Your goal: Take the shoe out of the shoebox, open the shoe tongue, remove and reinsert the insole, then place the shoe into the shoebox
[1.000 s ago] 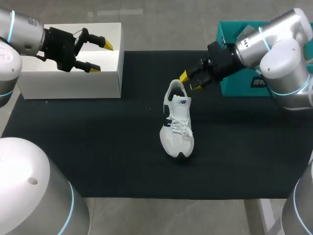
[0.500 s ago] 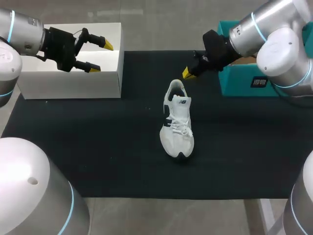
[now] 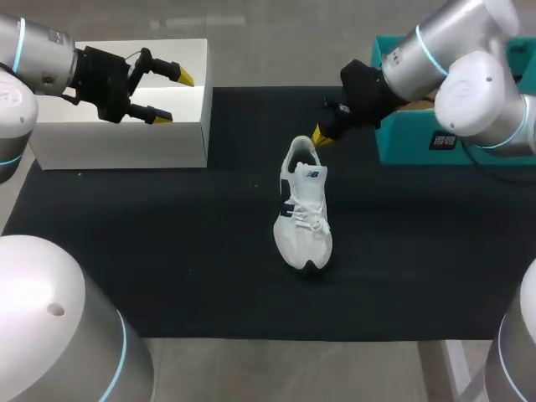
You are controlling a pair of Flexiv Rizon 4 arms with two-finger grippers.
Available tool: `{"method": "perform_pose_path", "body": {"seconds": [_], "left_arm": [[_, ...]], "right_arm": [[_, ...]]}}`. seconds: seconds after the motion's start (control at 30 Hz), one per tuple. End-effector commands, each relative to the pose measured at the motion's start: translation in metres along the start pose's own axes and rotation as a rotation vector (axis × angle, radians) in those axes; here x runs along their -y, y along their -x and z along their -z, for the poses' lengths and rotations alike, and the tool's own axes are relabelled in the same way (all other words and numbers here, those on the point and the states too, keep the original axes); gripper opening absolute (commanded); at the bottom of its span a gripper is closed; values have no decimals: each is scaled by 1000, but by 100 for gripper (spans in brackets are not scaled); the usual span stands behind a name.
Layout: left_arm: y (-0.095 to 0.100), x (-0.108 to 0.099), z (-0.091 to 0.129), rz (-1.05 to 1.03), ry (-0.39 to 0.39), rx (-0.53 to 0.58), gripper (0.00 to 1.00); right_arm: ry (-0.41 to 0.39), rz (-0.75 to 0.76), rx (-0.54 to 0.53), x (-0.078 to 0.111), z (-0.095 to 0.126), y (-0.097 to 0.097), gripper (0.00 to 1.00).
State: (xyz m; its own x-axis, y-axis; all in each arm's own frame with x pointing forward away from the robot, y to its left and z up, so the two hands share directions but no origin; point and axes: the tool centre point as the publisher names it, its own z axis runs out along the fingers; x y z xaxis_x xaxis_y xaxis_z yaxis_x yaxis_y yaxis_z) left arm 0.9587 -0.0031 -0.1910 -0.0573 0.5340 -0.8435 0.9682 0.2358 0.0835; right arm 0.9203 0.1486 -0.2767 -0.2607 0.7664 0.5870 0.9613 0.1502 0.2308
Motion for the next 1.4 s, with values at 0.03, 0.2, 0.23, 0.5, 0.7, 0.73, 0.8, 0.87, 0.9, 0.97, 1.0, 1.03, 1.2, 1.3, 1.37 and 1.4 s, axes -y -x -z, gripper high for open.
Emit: {"method": "perform_pose_path", "body": {"seconds": [0.03, 0.2, 0.23, 0.5, 0.7, 0.73, 0.8, 0.87, 0.9, 0.97, 1.0, 1.03, 1.2, 1.3, 1.37, 1.4], "left_arm": [[0, 0, 0, 0, 0, -3, 100], [0, 0, 0, 0, 0, -3, 100], [0, 0, 0, 0, 0, -3, 100], [0, 0, 0, 0, 0, -3, 100], [0, 0, 0, 0, 0, -3, 100], [0, 0, 0, 0, 0, -3, 100], [0, 0, 0, 0, 0, -3, 100], [0, 0, 0, 0, 0, -3, 100], [0, 0, 0, 0, 0, -3, 100], [0, 0, 0, 0, 0, -3, 100], [0, 0, 0, 0, 0, -3, 100], [0, 0, 0, 0, 0, -3, 100], [0, 0, 0, 0, 0, -3, 100], [0, 0, 0, 0, 0, -3, 100], [0, 0, 0, 0, 0, -3, 100], [0, 0, 0, 0, 0, -3, 100]], "right_arm": [[-84, -76, 363, -11, -12, -9, 0], [-32, -89, 441, -7, -18, -4, 0], [-33, -111, 460, -6, -19, -2, 0], [-65, -116, 465, -4, -20, 0, 0], [-65, -116, 465, -4, -20, 0, 0], [-65, -116, 465, -4, -20, 0, 0], [-65, -116, 465, -4, -20, 0, 0], [-30, -103, 463, -3, -25, 4, 0], [-10, -101, 477, -3, -29, 6, 0], [32, -82, 477, -3, -34, 10, 0], [38, -69, 475, -4, -36, 12, 0], [36, -60, 508, -5, -39, 14, 0], [16, -69, 521, -5, -49, 23, 0], [12, -71, 530, -6, -54, 24, 0], [5, -72, 536, -7, -57, 27, 0], [1, -67, 549, -7, -59, 28, 0]]}}
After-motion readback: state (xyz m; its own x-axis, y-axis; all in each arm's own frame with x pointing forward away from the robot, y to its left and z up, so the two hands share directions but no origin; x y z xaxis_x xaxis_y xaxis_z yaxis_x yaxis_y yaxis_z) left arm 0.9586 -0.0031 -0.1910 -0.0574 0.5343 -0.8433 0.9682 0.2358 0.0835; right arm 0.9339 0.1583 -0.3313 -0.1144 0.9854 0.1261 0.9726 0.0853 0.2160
